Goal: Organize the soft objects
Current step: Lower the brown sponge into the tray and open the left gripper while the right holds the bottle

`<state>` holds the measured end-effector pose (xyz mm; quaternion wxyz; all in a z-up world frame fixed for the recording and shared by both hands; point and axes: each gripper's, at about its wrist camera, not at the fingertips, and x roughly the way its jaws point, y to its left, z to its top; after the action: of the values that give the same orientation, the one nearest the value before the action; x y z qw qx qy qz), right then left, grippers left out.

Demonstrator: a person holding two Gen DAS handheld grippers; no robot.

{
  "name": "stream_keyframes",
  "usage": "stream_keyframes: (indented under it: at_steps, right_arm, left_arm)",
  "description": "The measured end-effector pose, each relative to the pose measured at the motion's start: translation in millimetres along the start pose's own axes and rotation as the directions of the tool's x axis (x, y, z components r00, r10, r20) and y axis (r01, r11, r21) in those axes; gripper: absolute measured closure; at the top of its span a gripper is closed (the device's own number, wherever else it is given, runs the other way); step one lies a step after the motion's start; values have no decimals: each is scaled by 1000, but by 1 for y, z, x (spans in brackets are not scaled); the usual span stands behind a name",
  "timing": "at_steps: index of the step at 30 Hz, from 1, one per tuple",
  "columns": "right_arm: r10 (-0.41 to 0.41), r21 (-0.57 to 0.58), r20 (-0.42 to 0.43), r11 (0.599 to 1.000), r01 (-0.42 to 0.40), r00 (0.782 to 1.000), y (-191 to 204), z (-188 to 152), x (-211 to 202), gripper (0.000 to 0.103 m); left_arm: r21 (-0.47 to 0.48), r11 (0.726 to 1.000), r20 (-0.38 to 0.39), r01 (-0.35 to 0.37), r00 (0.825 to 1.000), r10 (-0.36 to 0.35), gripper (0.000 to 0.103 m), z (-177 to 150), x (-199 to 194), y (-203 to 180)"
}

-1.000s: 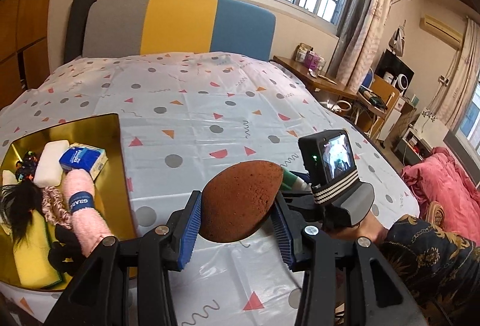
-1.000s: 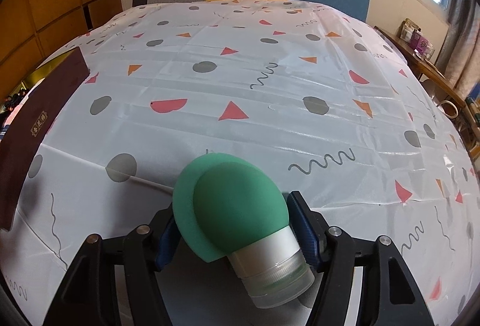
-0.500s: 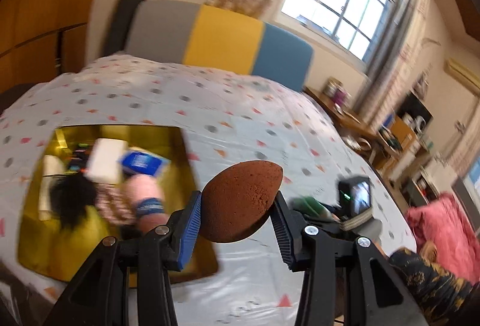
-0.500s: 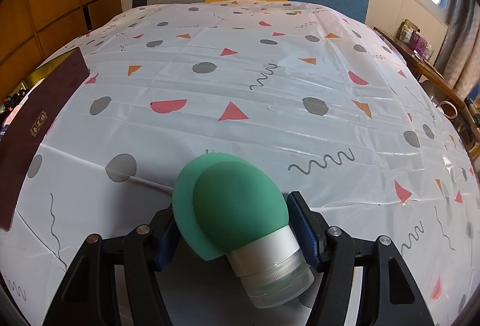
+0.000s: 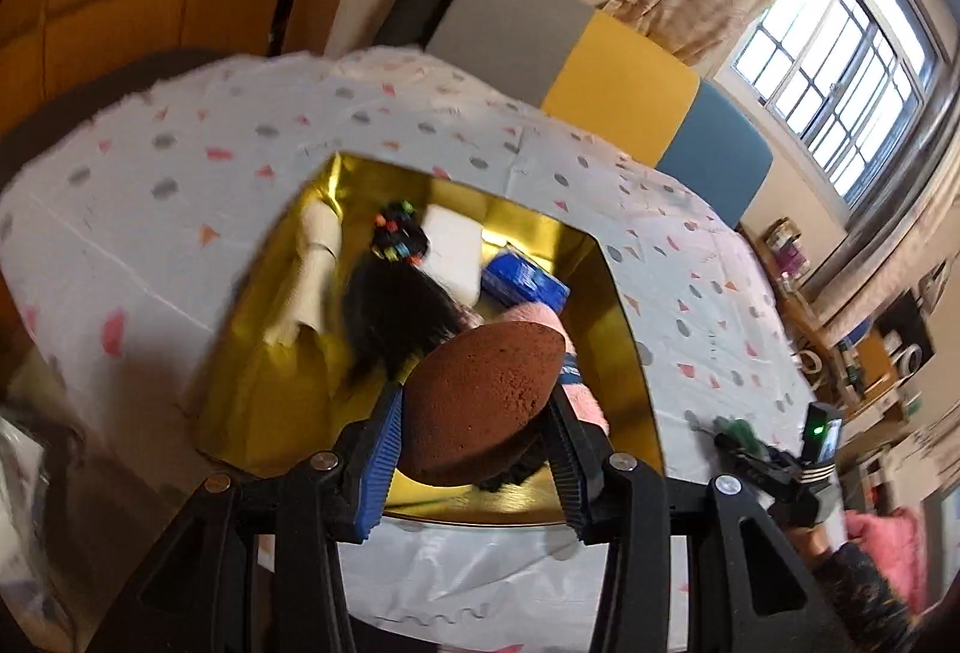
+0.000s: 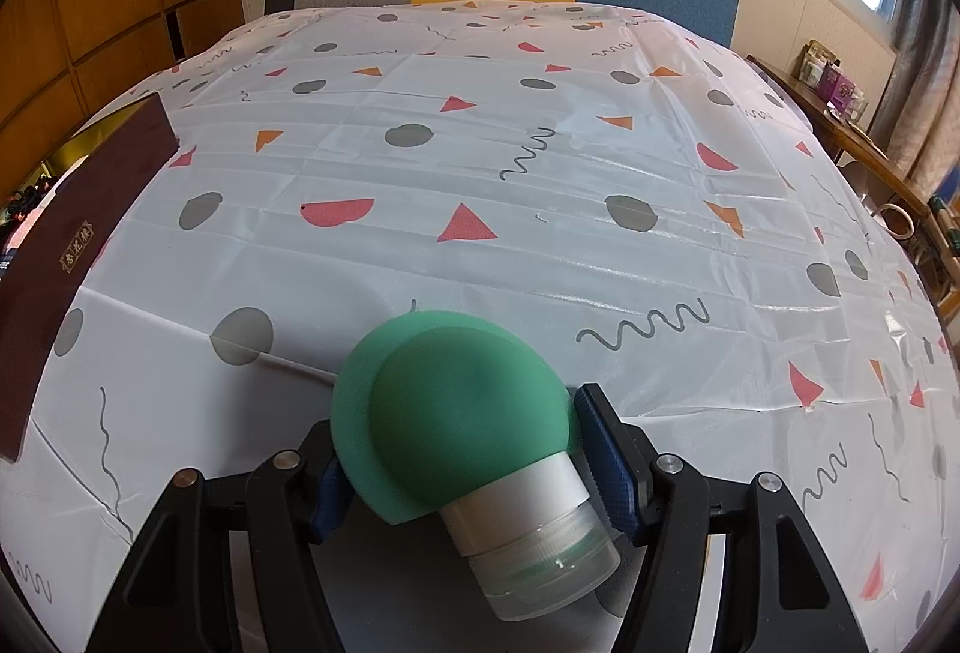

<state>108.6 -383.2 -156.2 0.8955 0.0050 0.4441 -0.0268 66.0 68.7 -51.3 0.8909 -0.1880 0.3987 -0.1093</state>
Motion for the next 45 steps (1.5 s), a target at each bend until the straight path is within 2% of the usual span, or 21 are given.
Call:
stream_keyframes:
  at_steps: [2,5,10,14,16,18,20,22,28,32,39,45]
  right_arm:
    - [0,0,0,1000,0,1000,0,0,0,37]
    - [0,-1,1,1000,0,1000,0,0,0,37]
    - [1,1,1,1000,-1,1000,0,0,0,37]
    - [3,2,1,1000,-3,1000,0,0,0,37]
    - [3,2,1,1000,-3,1000,0,1,0,37]
    - [3,2,1,1000,-3,1000,0,1,1,37]
    - [5,3,1,1000,-5,1000,-1,1,1,37]
    - [4,2,2,1000,-4,1000,0,1,1,37]
    - [4,3,3,1000,-4,1000,0,1,1,37]
    - [4,3,3,1000,-4,1000,0,1,1,37]
    - [1,2,1,1000,-1,1000,0,2,1,37]
    - [3,-12,-23,1000,-3,1000,5,6,-1,47]
  left_arm:
    - [6,1000,-6,17,1000,-17,57,2,7,-6]
    - [-40,996,-29,75,997,-76,57,9,21,-12]
    - [-79,994,-41,80,996,-84,57,28,50,-15]
    - [-98,994,-80,53,995,-61,56,38,76,-11]
    - [-103,995,-107,-4,994,-8,54,40,90,-8]
    - [-86,996,-118,-17,993,6,51,40,99,-6]
    - [-85,994,-152,-66,987,53,50,38,108,-3]
    - [-92,994,-162,-62,986,47,48,36,112,0]
    - [-68,996,-158,-52,987,40,43,34,104,-3]
    - [-48,998,-125,-44,991,38,39,35,89,-7]
    - [61,994,-47,-88,995,91,39,25,54,-23]
    - [128,990,-44,-63,997,69,39,4,35,-35]
